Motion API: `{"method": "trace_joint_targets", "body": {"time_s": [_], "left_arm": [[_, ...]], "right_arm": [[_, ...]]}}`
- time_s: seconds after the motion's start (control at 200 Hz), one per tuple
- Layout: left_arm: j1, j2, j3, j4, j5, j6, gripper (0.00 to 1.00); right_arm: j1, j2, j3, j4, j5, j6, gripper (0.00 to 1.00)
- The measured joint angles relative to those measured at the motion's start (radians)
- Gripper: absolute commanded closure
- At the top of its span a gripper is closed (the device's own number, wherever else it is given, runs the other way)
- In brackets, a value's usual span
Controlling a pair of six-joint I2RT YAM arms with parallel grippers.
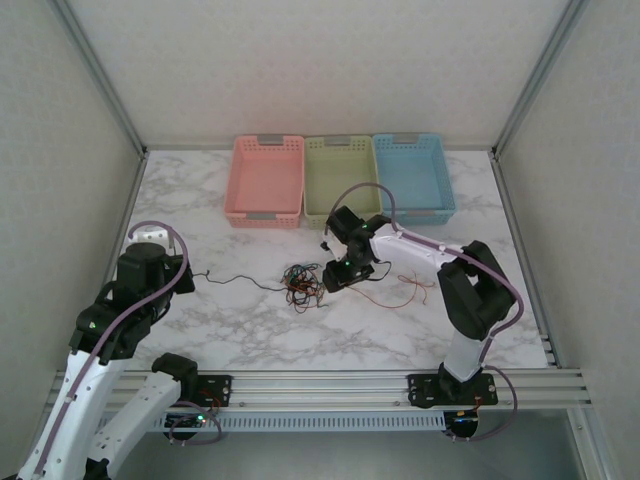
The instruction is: Untangle the cables
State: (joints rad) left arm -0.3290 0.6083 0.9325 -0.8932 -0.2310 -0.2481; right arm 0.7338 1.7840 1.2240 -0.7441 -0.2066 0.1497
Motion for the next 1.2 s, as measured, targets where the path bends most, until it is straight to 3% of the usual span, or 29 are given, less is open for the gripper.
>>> {"method": "trace_joint_targets", "body": {"time_s": [0.285,0.616,1.201], "left_arm": [[0.000,0.000,0.000,0.000,0.008,0.000,1.00],[0.000,0.000,0.000,0.000,0.014,0.000,1.00],[0.000,0.000,-0.001,0.000,0.014,0.000,1.00]], "right_arm": [[0.026,0.017,0.000,-0.006,0.008,-0.006,0.60],[0.035,0.017,0.000,-0.008,-0.001,-0.009,0.52],[0.044,0.017,0.000,-0.013,0.001,-0.024,0.82]]}}
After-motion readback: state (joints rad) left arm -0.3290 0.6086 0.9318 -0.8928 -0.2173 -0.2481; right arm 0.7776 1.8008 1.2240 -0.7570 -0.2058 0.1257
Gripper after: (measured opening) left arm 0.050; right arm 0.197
